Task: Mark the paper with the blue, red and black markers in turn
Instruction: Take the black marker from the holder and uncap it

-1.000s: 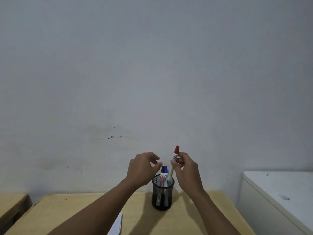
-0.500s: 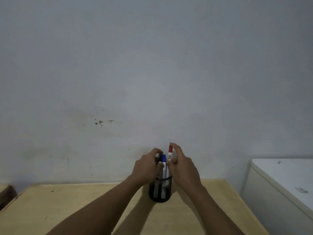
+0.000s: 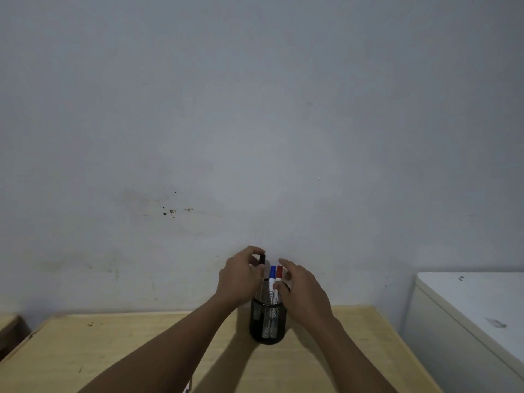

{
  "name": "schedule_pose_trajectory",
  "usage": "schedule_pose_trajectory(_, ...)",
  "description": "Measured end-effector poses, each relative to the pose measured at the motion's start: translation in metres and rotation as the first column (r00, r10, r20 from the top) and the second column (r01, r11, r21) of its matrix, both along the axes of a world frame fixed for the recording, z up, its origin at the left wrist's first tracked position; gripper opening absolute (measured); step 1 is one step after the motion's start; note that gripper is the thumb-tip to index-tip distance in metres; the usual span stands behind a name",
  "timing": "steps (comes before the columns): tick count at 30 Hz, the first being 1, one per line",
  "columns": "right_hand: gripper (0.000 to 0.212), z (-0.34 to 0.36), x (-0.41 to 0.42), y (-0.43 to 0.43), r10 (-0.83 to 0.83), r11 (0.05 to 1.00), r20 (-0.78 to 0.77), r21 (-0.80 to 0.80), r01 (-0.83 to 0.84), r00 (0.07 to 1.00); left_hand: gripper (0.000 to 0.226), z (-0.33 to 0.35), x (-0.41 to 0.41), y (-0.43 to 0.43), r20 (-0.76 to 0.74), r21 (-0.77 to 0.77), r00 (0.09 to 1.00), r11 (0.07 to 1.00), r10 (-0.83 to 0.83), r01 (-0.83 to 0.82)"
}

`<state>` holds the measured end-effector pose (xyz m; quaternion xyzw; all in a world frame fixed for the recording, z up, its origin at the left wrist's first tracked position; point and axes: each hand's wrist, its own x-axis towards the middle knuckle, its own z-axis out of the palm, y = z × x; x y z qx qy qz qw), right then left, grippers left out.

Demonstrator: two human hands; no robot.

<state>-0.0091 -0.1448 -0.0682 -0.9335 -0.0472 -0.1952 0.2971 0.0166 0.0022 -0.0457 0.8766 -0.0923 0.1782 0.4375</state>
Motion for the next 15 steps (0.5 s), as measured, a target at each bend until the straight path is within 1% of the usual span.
schedule_pose_trajectory(3, 0.046, 0.013, -0.011, 0.003, 0.008, 0.996, 0.111, 0.085, -0.018, 0.994, 0.030, 0.016, -0.010, 0.011, 0.055, -0.127, 0.998, 0.992, 0.034, -0.027)
schedule_pose_trajectory(5, 0.043, 0.026, -0.019, 0.010, 0.064, 0.981, 0.119, 0.173, -0.084, 0.991, 0.028, 0.035, -0.021, 0.022, 0.065, -0.257, 0.997, 0.966, 0.040, -0.022)
schedule_pose_trajectory(8, 0.044, 0.049, -0.030, 0.024, 0.212, 0.926, 0.039, 0.313, -0.213, 0.977, 0.024, 0.065, -0.043, 0.041, 0.061, -0.466, 0.998, 0.885, 0.034, -0.002)
schedule_pose_trajectory(11, 0.034, 0.069, -0.041, 0.041, 0.257, 0.866, 0.062, 0.428, -0.259, 0.964, 0.018, 0.090, -0.070, 0.061, 0.016, -0.632, 1.000, 0.775, 0.026, -0.010)
schedule_pose_trajectory(12, 0.027, 0.074, -0.047, 0.046, 0.257, 0.832, 0.092, 0.485, -0.269, 0.962, 0.016, 0.095, -0.080, 0.069, -0.007, -0.682, 1.000, 0.731, 0.027, -0.024)
schedule_pose_trajectory(13, 0.021, 0.079, -0.053, 0.052, 0.258, 0.774, 0.126, 0.566, -0.283, 0.958, 0.016, 0.099, -0.090, 0.078, -0.032, -0.723, 0.999, 0.689, 0.028, -0.043)
schedule_pose_trajectory(14, 0.017, 0.084, -0.062, 0.058, 0.263, 0.680, 0.154, 0.671, -0.296, 0.952, 0.016, 0.101, -0.099, 0.086, -0.061, -0.752, 0.998, 0.656, 0.026, -0.063)
schedule_pose_trajectory(15, 0.016, 0.088, -0.070, 0.066, 0.273, 0.545, 0.177, 0.781, -0.304, 0.946, 0.016, 0.101, -0.109, 0.093, -0.091, -0.768, 0.996, 0.636, 0.018, -0.081)
